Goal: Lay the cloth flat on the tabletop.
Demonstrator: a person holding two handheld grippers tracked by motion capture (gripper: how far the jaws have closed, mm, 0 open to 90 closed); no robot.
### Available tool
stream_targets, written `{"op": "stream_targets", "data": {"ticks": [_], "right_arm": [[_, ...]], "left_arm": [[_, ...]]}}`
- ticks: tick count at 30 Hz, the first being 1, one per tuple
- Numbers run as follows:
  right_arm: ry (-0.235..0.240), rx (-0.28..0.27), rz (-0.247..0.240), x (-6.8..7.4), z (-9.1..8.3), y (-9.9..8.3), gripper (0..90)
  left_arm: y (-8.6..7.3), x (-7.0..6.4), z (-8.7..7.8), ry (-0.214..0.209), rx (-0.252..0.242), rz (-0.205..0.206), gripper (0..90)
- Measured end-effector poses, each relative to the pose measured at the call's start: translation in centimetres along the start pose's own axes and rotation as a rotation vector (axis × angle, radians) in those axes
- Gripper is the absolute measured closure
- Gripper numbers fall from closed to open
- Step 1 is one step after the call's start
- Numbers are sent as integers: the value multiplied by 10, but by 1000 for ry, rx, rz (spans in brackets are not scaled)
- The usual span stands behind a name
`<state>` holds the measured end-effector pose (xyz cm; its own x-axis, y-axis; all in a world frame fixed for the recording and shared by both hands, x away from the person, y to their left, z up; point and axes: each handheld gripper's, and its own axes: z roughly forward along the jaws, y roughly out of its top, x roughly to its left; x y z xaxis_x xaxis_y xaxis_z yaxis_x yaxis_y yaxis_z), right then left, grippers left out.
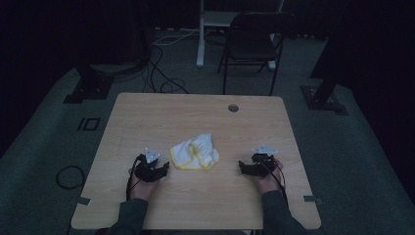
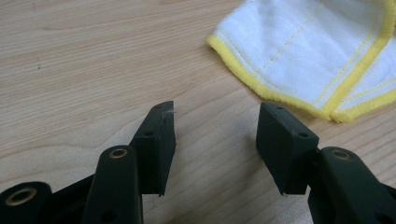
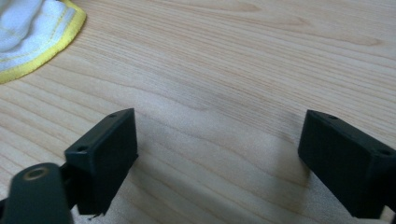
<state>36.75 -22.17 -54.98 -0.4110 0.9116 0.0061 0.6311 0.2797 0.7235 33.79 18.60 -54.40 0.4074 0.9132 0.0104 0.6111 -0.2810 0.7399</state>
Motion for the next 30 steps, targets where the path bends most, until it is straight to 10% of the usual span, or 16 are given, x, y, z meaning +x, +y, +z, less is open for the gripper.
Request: {"op": "stream_targets", "data": {"ticks": [10, 18, 30], "right_arm": [[-1, -3, 2, 1, 0, 0, 136], [7, 1, -9, 8, -5, 2, 379], [66, -60, -38, 22, -22, 8, 501]], "left_arm": [[0, 0, 0, -2, 0, 2, 471], [1, -3, -3, -26, 14, 14, 600], [0, -2, -7, -52, 20, -3, 671]]}}
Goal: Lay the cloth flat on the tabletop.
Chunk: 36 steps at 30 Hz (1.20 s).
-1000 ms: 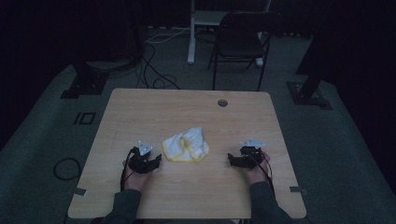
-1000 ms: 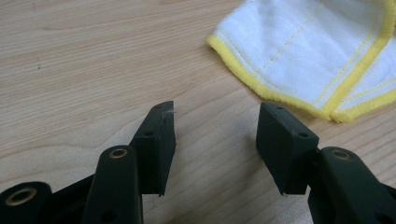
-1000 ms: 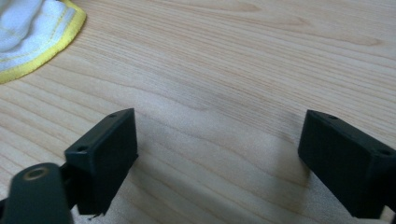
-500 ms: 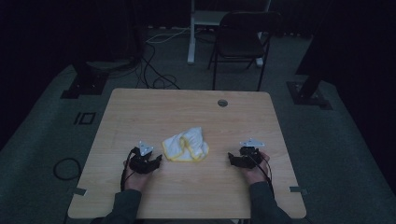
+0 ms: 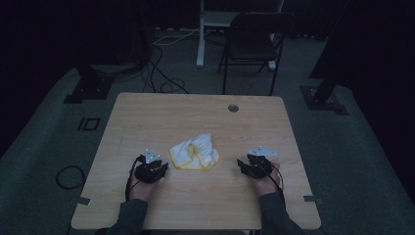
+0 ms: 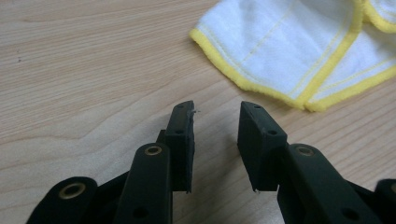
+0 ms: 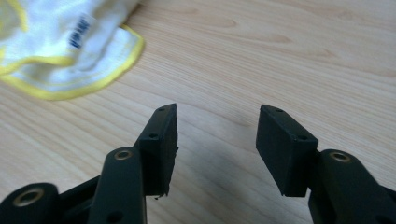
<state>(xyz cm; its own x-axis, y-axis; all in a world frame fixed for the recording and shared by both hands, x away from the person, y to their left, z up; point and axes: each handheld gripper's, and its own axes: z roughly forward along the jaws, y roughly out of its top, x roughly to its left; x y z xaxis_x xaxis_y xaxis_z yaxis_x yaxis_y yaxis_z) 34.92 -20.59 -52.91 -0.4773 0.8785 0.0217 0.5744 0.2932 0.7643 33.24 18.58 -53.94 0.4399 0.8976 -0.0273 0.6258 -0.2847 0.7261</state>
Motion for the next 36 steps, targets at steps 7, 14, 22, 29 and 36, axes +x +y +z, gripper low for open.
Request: {"op": "stream_targets", "data": {"ticks": [7, 14, 22, 29, 36], "right_arm": [[64, -10, -36, 10, -3, 4, 584], [95, -9, -65, 23, -1, 8, 596], [130, 3, -113, 41, 3, 9, 603], [143, 0, -127, 48, 5, 11, 607], [155, 0, -139, 54, 6, 13, 608]], "left_arm": [[0, -3, -1, 5, 10, 19, 733], [0, -5, -2, -4, 2, 30, 733], [1, -11, -2, -47, -16, 60, 706], [1, -14, -1, -52, -14, 73, 699], [2, -19, 2, -58, -11, 96, 688]]}}
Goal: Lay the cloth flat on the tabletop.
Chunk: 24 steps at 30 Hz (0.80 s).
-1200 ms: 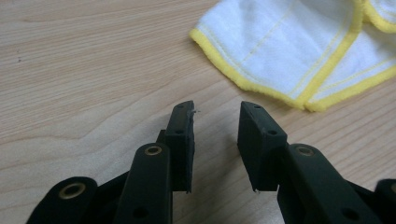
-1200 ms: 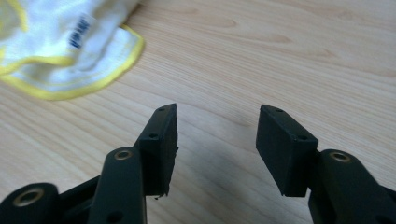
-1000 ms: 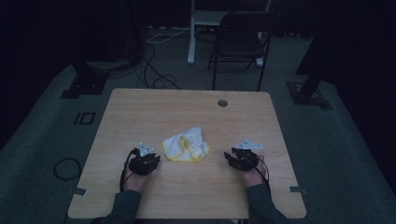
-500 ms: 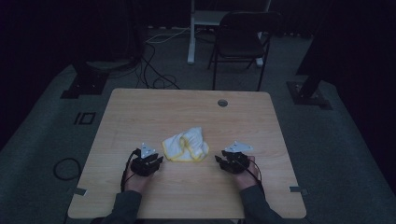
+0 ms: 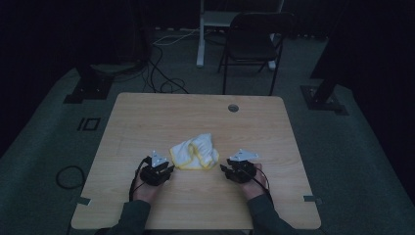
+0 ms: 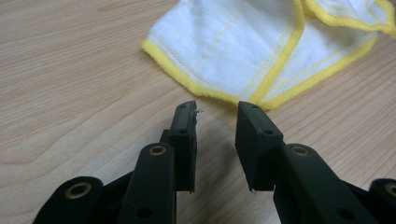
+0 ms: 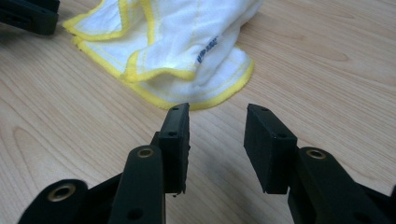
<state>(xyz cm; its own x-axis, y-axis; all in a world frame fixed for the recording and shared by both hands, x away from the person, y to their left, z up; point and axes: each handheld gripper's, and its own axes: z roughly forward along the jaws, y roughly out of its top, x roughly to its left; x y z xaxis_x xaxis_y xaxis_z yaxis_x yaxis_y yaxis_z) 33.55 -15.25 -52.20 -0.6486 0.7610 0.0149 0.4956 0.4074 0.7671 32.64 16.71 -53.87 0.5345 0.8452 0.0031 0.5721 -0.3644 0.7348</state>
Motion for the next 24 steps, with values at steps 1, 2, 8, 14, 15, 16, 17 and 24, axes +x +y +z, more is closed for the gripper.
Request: {"op": "stream_targets", "data": {"ticks": [1, 2, 8, 14, 15, 16, 17, 24], "right_arm": [[1, 0, -1, 0, 0, 0, 609], [3, 1, -3, 1, 1, 1, 609], [9, -2, -9, 2, 1, 2, 611], [11, 0, -12, 3, 2, 3, 610], [11, 0, -12, 3, 2, 3, 610], [10, 0, -12, 3, 2, 3, 610], [10, -1, -11, 3, 2, 3, 611], [13, -5, -15, 5, 3, 4, 611]], "left_arm": [[0, -1, 1, -5, 0, 2, 685], [1, -2, 2, -10, 3, 4, 678], [4, -7, 5, -32, 6, 16, 653], [8, -8, 9, -24, 14, 18, 670], [9, -8, 10, -20, 16, 19, 685], [9, -8, 10, -20, 16, 19, 703], [10, -8, 12, -11, 17, 15, 719], [16, -7, 12, -24, 7, 4, 895]]}}
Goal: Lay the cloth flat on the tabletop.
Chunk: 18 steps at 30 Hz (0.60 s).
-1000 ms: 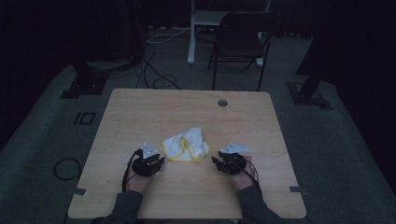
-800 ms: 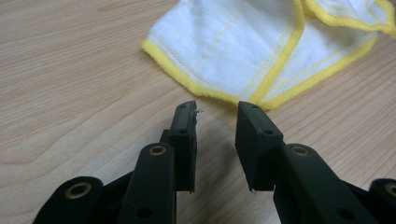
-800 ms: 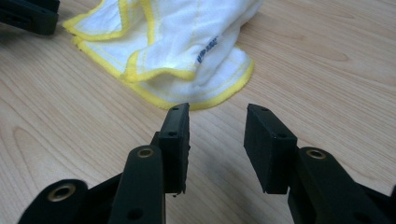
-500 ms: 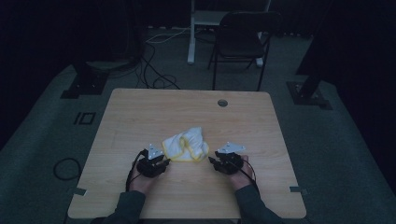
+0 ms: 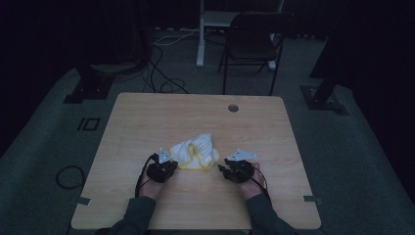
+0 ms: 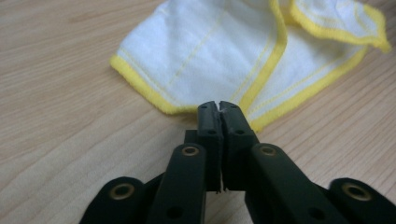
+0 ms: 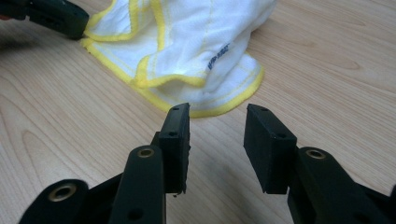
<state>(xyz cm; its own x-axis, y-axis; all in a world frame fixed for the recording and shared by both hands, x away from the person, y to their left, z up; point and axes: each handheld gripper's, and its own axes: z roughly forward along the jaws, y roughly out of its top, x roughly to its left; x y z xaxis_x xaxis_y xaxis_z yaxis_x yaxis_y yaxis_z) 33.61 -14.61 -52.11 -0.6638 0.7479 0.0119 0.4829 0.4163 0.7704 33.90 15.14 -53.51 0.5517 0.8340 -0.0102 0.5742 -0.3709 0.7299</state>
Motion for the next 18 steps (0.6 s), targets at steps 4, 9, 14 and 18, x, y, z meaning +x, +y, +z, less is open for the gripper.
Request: {"op": "stream_targets", "data": {"ticks": [4, 9, 14, 18], "right_arm": [[6, 0, -7, 2, 2, 1, 611], [13, 1, -34, 8, 7, 4, 606], [26, -4, -57, 14, 10, 9, 600], [43, -9, -72, 20, 14, 14, 597]], "left_arm": [[4, 2, -2, -1, -14, -6, 900], [10, 8, -5, -1, -39, -20, 900], [14, 11, -7, -1, -52, -27, 900], [16, 12, -7, 0, -59, -29, 900]]}}
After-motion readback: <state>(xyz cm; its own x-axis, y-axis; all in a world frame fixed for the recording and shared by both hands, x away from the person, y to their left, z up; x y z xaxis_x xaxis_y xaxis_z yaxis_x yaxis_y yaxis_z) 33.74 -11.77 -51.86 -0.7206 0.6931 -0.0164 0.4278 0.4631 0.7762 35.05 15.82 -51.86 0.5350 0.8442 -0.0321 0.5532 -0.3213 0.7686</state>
